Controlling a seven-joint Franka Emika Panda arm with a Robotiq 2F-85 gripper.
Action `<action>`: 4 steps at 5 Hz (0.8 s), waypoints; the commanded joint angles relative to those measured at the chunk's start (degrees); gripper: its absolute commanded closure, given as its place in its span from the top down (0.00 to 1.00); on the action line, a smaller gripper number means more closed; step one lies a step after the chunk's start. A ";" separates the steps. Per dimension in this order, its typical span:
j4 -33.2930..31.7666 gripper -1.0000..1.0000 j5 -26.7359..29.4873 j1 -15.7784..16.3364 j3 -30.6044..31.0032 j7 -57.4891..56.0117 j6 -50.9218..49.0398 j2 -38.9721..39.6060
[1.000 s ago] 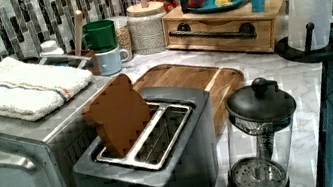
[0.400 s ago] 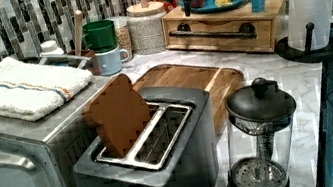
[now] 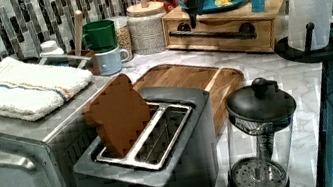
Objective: Open the drawer.
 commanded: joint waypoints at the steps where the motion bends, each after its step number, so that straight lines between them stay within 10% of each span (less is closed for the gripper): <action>1: -7.29 1.00 3.31 -2.16 -1.13 -1.74 16.81 2.05; 4: -7.18 1.00 6.17 -2.84 0.88 -3.31 20.93 6.40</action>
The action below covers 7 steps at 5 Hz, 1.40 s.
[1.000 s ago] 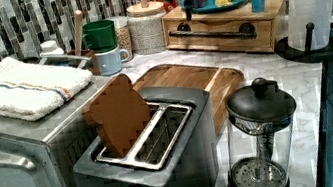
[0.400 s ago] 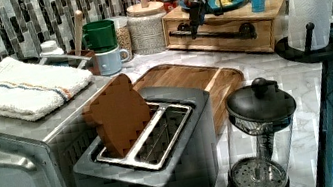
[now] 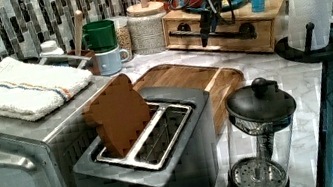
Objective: Open the drawer.
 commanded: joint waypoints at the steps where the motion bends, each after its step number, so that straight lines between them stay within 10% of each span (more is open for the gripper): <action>1: 1.54 1.00 -6.80 4.49 -1.55 7.60 -0.25 0.13; 3: 1.02 1.00 -7.65 6.45 1.34 14.49 2.60 2.35; 5: 1.42 1.00 3.25 4.84 9.93 10.77 6.51 6.73; 6: 0.84 1.00 -1.99 12.35 7.02 21.63 0.58 3.72; 7: -0.57 1.00 -3.37 12.42 8.86 23.15 4.21 4.54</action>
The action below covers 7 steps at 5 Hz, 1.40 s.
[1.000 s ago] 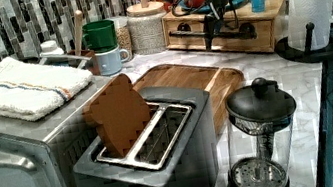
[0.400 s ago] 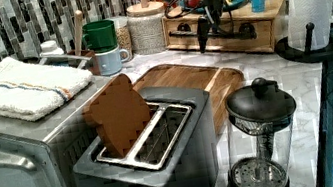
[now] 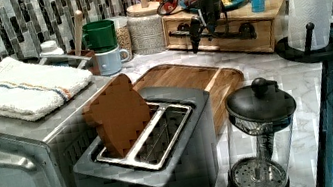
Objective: Open the drawer.
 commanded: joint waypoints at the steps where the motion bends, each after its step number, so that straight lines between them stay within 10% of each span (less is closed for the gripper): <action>1: -4.34 1.00 -4.54 14.09 6.58 7.96 1.05 -1.48; 2: -5.35 1.00 -2.16 13.60 9.47 4.55 0.96 -1.98; 5: -5.31 1.00 -14.02 27.85 2.31 30.01 -7.66 -7.22; 7: -2.47 1.00 -9.47 27.45 4.47 30.29 -9.53 -6.10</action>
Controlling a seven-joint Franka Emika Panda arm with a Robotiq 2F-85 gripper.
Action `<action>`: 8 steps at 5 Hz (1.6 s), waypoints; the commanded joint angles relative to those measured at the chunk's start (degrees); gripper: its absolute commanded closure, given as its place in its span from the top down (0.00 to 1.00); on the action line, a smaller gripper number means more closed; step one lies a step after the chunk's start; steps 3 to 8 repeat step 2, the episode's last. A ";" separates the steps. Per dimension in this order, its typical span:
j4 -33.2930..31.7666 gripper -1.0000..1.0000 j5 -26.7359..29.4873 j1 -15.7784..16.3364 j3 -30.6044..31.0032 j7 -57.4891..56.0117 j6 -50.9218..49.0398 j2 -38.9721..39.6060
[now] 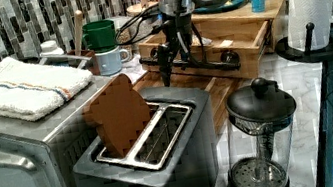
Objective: Open the drawer.
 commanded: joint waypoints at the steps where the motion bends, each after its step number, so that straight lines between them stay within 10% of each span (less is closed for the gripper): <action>1: 2.54 1.00 2.00 3.48 3.71 3.26 -2.38 -0.83; 8: 2.55 1.00 1.96 3.32 3.87 3.31 -2.39 -0.82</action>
